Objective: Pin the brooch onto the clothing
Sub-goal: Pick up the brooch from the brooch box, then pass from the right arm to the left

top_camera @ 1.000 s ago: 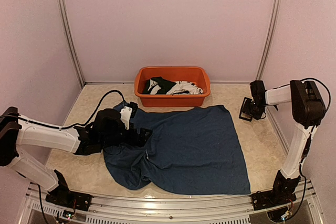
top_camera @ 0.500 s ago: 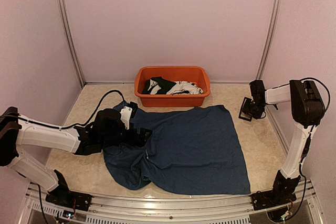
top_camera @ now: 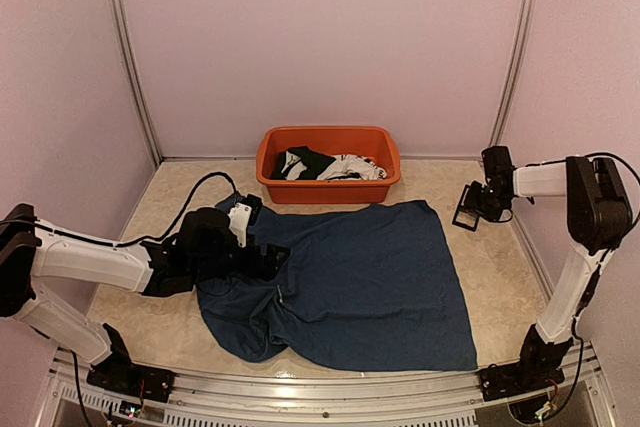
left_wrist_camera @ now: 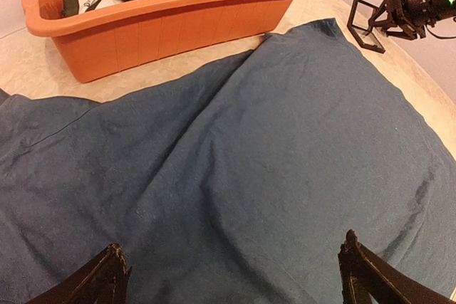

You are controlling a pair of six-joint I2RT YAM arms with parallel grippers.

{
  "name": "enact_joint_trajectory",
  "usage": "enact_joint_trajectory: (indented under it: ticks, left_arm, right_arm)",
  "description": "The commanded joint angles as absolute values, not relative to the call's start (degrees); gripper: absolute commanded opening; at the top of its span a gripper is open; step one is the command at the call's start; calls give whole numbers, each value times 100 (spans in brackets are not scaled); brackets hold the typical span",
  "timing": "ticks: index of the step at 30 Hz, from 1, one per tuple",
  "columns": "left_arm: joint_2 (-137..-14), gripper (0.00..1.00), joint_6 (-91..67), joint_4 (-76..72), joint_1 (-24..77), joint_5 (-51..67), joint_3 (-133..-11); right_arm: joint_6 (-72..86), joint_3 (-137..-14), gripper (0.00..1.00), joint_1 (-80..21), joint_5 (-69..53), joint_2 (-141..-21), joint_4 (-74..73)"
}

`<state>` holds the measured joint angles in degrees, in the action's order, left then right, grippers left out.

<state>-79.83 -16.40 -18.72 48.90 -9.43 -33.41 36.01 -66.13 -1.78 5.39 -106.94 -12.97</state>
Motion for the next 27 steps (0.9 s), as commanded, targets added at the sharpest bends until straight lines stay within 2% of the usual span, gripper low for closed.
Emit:
enact_joint_trajectory:
  ticks: [1, 5, 10, 20, 27]
  left_arm:
    - [-7810, 99, -1635, -1987, 4860, -923, -3205]
    - [-7716, 99, -1618, -2138, 4868, -859, -3106]
    - [-7537, 99, -1555, -2531, 4865, -419, -2905]
    - [-7285, 99, -495, -4935, 4865, 2467, -1912]
    - [-7421, 99, 543, -5218, 4633, 3424, -1988]
  right_arm:
    - [3437, -6364, 41, -169, 46, -9981, -1417]
    - [3228, -6153, 41, -335, -362, -9484, -1536]
    - [3048, -5766, 41, -963, -1709, -9036, -1194]
    - [3595, -5537, 40, -3026, -3255, -8723, -102]
    - [3767, -5596, 40, -3927, -3990, -8430, -47]
